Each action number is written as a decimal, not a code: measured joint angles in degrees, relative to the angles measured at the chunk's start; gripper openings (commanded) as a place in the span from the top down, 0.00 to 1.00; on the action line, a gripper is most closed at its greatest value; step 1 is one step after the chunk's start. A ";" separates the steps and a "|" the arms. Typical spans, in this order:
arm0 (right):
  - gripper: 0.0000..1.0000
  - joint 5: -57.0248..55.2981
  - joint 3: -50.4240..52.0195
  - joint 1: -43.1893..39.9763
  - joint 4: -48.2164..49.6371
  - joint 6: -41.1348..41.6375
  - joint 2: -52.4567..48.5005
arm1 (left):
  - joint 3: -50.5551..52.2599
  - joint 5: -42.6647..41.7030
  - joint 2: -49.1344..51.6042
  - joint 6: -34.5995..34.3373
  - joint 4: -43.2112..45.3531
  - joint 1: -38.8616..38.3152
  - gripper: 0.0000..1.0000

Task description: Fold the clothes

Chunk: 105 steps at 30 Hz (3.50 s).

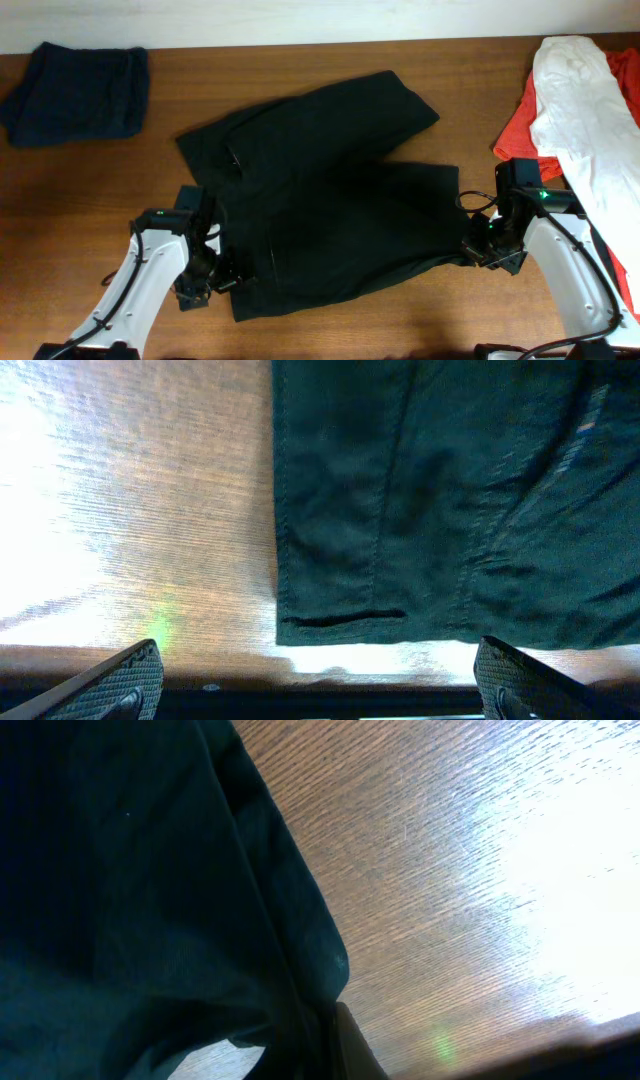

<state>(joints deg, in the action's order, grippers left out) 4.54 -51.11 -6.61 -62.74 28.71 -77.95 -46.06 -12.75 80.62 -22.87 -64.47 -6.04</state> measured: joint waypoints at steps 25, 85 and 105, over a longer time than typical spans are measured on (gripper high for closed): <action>0.96 1.33 -1.62 -0.07 -1.20 -0.68 0.00 | 7.39 -7.28 6.38 -4.42 6.32 -0.11 1.00; 0.01 -0.79 -34.40 10.34 40.35 -12.20 -34.86 | -16.74 33.22 11.76 -8.00 26.05 0.70 0.32; 0.96 4.90 -47.30 8.94 17.59 -20.98 -51.54 | -24.96 6.56 30.64 0.85 20.83 -2.51 0.99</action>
<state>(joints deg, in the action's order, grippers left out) 9.43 -98.41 2.33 -45.15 7.73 -129.49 -71.02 -6.20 111.26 -22.02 -43.64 -8.56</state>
